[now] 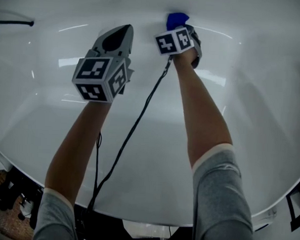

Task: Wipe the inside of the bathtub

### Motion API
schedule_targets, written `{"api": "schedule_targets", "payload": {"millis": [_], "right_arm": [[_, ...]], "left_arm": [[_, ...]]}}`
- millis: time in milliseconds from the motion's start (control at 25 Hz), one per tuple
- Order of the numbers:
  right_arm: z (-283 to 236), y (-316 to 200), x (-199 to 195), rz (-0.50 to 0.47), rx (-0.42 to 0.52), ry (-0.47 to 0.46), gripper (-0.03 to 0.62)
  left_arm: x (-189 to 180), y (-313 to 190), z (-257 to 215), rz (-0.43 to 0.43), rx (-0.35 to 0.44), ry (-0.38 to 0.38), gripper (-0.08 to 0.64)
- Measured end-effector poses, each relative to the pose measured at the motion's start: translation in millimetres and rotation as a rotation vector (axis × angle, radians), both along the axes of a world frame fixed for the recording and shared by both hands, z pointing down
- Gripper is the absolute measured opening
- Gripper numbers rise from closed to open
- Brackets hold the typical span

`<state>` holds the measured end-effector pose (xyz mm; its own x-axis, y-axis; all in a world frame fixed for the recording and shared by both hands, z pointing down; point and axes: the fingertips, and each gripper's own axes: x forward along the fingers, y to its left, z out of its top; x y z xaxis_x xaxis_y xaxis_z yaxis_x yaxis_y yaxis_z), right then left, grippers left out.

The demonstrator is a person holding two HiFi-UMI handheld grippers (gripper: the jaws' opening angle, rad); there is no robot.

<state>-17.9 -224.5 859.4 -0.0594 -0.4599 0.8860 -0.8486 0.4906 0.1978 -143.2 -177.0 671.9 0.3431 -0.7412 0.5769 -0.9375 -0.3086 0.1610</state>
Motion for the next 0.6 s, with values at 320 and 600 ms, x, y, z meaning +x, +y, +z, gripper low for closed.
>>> {"api": "schedule_targets", "payload": {"millis": [320,600], "right_arm": [[-4,-6,35,0.189,0.003,-0.129,0.049],[-2,-11,119,0.341,0.018,-0.036,0.049]], "left_arm": [[-5,11,-1,0.005,-0.004,-0.015,0.006],[11,6,-11,0.03,0.026,-0.019,0.005]]}}
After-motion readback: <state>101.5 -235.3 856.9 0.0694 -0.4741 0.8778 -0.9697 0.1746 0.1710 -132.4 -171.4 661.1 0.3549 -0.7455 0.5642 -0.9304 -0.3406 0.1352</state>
